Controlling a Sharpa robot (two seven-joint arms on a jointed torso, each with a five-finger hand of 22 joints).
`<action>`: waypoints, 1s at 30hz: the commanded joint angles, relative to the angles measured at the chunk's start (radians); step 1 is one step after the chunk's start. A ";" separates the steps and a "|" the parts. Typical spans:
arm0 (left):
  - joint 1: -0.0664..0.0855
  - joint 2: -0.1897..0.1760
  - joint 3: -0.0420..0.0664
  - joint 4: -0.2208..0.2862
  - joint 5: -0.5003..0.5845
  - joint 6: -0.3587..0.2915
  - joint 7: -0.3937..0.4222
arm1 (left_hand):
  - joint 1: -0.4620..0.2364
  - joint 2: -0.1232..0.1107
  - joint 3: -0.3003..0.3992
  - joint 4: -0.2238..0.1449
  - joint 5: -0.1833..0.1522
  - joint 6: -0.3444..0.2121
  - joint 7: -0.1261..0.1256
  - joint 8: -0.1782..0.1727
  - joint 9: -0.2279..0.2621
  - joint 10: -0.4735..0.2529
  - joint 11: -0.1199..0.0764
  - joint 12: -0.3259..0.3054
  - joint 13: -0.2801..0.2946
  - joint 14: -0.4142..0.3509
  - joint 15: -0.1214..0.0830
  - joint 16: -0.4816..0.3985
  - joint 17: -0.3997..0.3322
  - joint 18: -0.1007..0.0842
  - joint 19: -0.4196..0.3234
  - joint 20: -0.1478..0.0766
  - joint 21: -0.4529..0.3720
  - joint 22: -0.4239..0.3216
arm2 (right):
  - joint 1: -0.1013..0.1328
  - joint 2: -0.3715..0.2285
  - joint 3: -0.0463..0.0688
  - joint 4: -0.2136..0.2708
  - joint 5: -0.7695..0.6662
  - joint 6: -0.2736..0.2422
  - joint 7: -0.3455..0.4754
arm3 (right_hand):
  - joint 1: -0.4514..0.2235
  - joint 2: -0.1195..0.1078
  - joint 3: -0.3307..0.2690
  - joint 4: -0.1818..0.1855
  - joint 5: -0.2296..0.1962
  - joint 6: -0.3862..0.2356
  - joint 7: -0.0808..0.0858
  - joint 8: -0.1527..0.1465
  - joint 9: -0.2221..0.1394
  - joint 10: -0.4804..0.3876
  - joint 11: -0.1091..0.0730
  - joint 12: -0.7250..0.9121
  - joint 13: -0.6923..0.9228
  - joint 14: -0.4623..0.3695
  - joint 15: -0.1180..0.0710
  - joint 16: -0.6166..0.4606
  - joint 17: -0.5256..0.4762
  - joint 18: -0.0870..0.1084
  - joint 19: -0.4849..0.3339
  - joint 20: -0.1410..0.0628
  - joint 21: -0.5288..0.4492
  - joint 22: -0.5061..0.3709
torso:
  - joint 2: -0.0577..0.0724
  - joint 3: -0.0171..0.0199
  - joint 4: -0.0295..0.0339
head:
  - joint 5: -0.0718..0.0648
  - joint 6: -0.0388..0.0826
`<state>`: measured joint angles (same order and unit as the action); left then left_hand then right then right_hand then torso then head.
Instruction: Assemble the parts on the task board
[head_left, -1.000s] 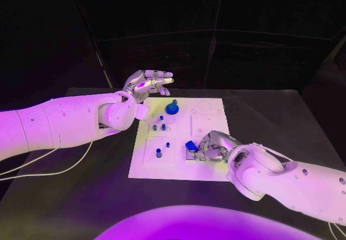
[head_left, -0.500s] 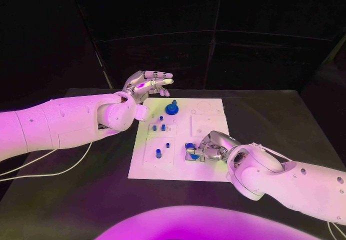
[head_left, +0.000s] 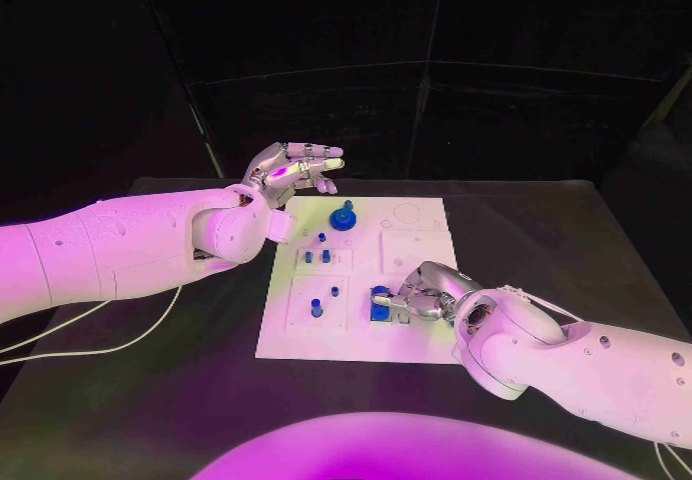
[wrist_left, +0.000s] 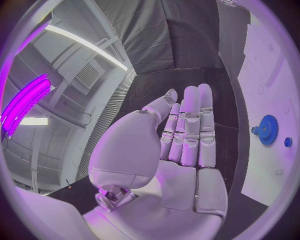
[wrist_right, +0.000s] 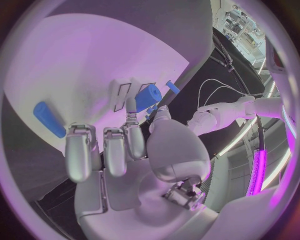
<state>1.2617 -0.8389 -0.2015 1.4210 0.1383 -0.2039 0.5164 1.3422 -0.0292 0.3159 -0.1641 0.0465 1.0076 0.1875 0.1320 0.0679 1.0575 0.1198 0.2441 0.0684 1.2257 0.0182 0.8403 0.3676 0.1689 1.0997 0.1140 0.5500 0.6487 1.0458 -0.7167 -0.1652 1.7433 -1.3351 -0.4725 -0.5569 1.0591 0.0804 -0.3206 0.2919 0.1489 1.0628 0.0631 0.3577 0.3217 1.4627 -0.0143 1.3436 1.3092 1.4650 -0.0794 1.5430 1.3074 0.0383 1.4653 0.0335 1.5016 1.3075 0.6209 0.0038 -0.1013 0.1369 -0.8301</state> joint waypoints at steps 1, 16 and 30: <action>0.002 -0.001 0.001 0.002 0.001 0.013 0.002 | 0.002 0.006 -0.006 -0.002 0.002 -0.006 0.003 -0.001 -0.002 -0.007 -0.003 0.006 -0.001 0.000 0.005 -0.005 -0.001 0.012 0.000 0.005 -0.005 -0.002 | 0.002 -0.002 0.001 0.007 -0.008 0.010 0.019 | 0.033 0.003 0.003 -0.012 0.035 -0.010 0.000 -0.008 0.004 -0.004 0.003 -0.005 0.060 0.092 0.003 -0.006 0.198 -0.009 0.052 0.000 -0.006 0.134 | 0.001 -0.0006 -0.0005 | -0.003 0.000; 0.002 -0.004 0.001 0.004 0.001 0.016 0.002 | 0.002 0.006 -0.006 -0.002 0.002 -0.006 0.003 -0.001 -0.002 -0.007 -0.003 0.006 -0.001 0.000 0.005 -0.005 -0.001 0.012 0.000 0.005 -0.005 -0.002 | 0.002 -0.012 0.000 0.022 -0.024 0.041 0.034 | 0.254 0.012 0.066 -0.134 0.078 0.005 -0.005 -0.020 0.021 0.003 -0.002 -0.002 0.073 0.093 0.000 -0.005 0.200 -0.009 0.054 -0.001 -0.005 0.139 | 0.001 -0.0004 -0.0001 | -0.003 -0.004; 0.002 -0.003 0.001 0.003 0.001 0.019 0.002 | 0.002 0.008 -0.007 -0.001 0.002 -0.008 0.005 -0.002 -0.002 -0.009 -0.002 0.006 -0.001 0.000 0.006 -0.006 -0.001 0.012 0.001 0.005 -0.006 -0.002 | 0.002 -0.013 0.001 0.016 -0.031 0.062 0.029 | 0.298 0.023 0.102 -0.172 0.062 0.011 -0.010 -0.025 0.027 0.005 -0.008 -0.002 0.078 0.093 -0.005 -0.005 0.200 -0.009 0.055 -0.006 -0.005 0.139 | 0.000 -0.0009 -0.0003 | -0.002 -0.003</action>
<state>1.2617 -0.8417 -0.2015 1.4221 0.1383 -0.1987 0.5149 1.3422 -0.0291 0.3160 -0.1641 0.0465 1.0040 0.1911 0.1320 0.0673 1.0539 0.1161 0.2441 0.0684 1.2257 0.0182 0.8403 0.3677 0.1688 1.0997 0.1140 0.5501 0.6476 1.0456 -0.7284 -0.1652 1.7557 -1.3569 -0.4325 -0.5288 1.3334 0.0861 -0.2181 0.1259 0.2117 1.0693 0.0514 0.3366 0.3467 1.4655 -0.0166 1.3404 1.3905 1.4678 -0.0771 1.5430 1.3073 0.0384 1.4653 0.0336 1.5016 1.3074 0.6210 0.0034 -0.0994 0.1333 -0.8325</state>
